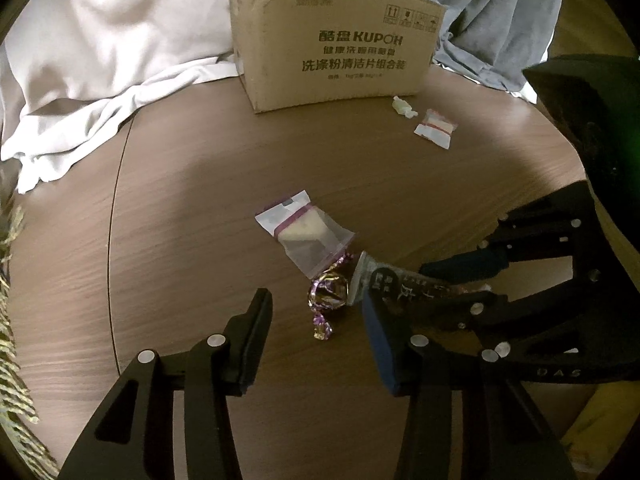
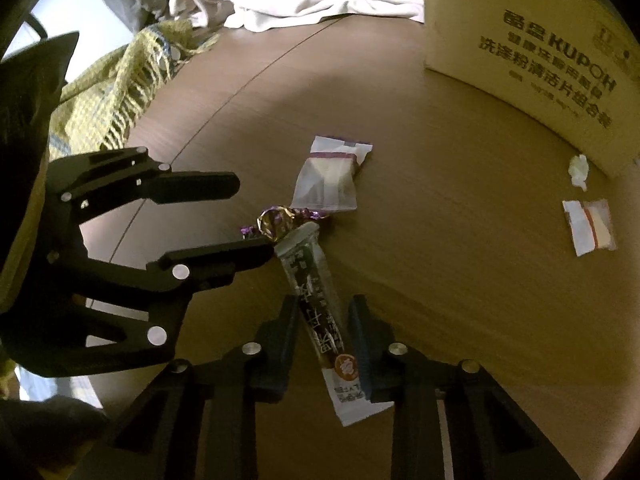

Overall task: Organize snacks
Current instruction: 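Grasp the purple foil candy with the left tool while the right tool grasps the long dark snack bar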

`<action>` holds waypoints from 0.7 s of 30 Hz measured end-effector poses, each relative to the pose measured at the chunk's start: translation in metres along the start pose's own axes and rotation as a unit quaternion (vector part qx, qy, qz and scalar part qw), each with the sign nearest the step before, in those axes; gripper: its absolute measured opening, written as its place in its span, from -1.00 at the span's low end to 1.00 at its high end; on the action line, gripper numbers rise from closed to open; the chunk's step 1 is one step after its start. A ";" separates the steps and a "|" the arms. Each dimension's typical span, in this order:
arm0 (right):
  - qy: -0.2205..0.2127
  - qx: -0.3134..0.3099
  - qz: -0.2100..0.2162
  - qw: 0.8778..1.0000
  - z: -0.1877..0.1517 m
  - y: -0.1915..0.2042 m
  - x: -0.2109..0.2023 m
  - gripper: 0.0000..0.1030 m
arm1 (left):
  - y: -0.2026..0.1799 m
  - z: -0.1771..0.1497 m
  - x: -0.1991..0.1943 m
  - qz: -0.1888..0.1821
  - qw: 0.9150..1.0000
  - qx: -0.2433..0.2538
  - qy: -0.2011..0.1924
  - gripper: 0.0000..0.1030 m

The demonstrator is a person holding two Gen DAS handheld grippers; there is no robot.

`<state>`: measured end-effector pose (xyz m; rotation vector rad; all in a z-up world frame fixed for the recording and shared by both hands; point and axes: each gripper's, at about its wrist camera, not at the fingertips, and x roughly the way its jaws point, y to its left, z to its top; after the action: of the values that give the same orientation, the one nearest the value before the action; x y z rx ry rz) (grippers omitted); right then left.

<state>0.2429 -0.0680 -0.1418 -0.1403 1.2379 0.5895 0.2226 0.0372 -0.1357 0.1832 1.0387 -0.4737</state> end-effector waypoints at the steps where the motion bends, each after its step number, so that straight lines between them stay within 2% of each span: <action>1: -0.003 0.005 0.001 1.000 -0.001 -0.001 -0.001 -0.58 | 0.000 0.001 0.001 0.000 1.000 -0.003 0.000 -0.16; 6: -0.022 0.041 -0.008 0.999 -0.007 -0.006 -0.010 -0.61 | -0.004 0.003 0.004 -0.004 1.000 0.002 0.001 -0.18; 10: -0.037 0.065 -0.006 0.997 -0.008 -0.011 -0.015 -0.62 | -0.007 0.005 0.012 -0.004 1.000 0.002 0.007 -0.38; 15: -0.043 0.093 -0.003 0.995 -0.008 -0.017 -0.015 -0.61 | -0.009 0.007 0.019 -0.003 1.000 -0.002 0.014 -0.51; 21: -0.051 0.099 -0.003 0.994 -0.010 -0.018 -0.018 -0.61 | -0.011 0.007 0.013 0.000 1.000 -0.007 0.008 -0.52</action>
<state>0.2397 -0.0937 -0.1328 0.0512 1.1890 0.4604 0.2282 0.0213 -0.1428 0.1749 1.0567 -0.4660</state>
